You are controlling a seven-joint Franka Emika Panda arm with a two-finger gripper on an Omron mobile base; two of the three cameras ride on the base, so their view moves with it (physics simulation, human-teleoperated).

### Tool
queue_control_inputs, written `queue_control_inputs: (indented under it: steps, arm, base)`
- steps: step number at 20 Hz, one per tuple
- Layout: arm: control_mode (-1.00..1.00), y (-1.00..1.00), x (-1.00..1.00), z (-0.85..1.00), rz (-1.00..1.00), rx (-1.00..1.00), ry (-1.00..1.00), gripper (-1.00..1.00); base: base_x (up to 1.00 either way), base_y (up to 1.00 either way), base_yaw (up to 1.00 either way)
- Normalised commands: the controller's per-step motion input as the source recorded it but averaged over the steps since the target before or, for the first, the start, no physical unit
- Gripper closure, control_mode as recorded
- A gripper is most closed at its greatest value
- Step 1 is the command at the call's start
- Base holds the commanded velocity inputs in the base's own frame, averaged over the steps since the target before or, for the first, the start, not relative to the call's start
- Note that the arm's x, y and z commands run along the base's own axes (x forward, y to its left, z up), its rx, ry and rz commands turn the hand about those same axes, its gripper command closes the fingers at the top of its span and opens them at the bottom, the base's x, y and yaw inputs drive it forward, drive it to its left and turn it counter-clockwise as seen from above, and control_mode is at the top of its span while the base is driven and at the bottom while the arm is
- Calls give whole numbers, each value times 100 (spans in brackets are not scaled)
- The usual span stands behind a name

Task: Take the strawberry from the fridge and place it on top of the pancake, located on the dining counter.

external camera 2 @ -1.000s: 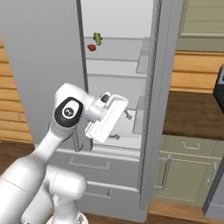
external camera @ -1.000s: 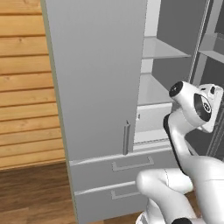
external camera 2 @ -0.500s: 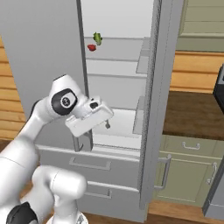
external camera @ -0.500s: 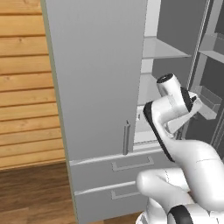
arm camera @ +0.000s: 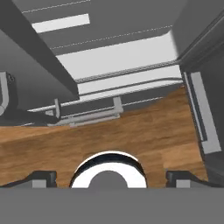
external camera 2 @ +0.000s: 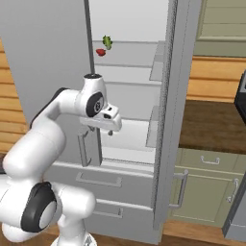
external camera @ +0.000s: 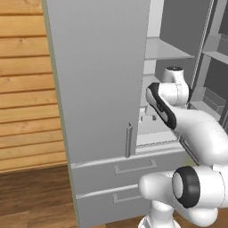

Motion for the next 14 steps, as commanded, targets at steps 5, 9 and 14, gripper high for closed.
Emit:
queue_control_inputs:
  steps: [5, 9, 14]
  arm:
    - [-100, 76, 43, -22, -29, 1, -24, -100]
    - [-100, 77, 26, -18, -12, 0, -19, -100]
    - [-100, 29, 30, -10, -2, 0, 0, -100]
  base:
    - [0, 0, 0]
    - [0, 0, 0]
    - [0, 0, 0]
